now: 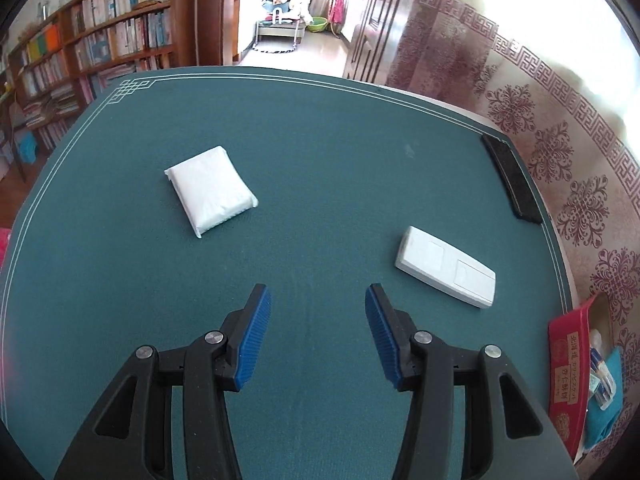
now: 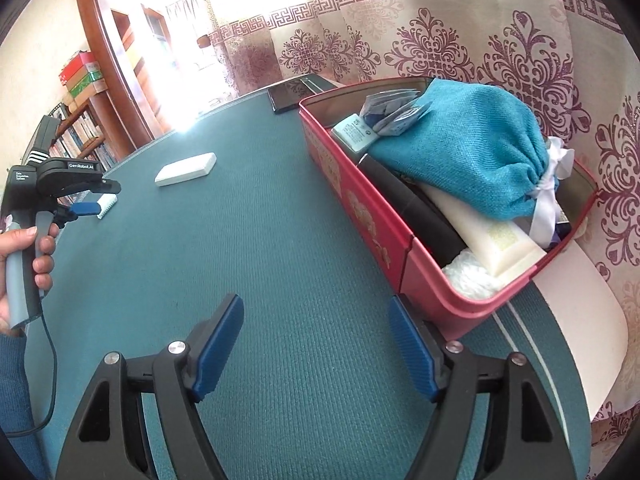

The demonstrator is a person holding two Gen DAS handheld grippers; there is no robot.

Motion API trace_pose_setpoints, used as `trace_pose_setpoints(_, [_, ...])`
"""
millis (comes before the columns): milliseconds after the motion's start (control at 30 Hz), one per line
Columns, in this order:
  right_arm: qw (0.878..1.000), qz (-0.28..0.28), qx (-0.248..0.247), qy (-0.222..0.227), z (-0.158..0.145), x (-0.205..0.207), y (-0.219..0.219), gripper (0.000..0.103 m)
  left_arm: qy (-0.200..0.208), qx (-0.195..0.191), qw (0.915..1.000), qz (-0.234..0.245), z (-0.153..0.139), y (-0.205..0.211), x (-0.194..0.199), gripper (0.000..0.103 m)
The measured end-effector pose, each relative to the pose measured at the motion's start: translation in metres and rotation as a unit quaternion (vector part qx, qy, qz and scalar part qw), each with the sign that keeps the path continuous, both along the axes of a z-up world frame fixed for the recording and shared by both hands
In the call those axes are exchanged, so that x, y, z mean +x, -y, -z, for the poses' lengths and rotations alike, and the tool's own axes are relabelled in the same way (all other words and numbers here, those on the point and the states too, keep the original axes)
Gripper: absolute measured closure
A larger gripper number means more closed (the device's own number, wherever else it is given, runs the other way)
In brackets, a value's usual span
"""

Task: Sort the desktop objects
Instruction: 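Move both open tools back over the table, then grasp the white paper packet with the left tool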

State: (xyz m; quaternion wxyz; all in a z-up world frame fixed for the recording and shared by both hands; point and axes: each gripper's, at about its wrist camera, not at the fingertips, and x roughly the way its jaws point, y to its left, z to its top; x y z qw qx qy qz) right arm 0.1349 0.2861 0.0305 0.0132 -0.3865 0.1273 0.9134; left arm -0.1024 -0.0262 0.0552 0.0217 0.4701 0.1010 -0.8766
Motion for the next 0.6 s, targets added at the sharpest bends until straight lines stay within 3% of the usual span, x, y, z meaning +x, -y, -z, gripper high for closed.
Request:
trace_pose_setpoints(233, [1.0,0.001,0.001,0.004,0.0,0.0,-0.001,0.025,0.002,-0.021,0.9967,-0.079,0.004,0.047,-0.022,0.05])
trace_pose_setpoints(600, [1.0,0.001,0.002,0.013,0.003,-0.003,0.0,0.025,-0.007,0.041,0.9916,-0.123,0.019,0.063,-0.056,0.05])
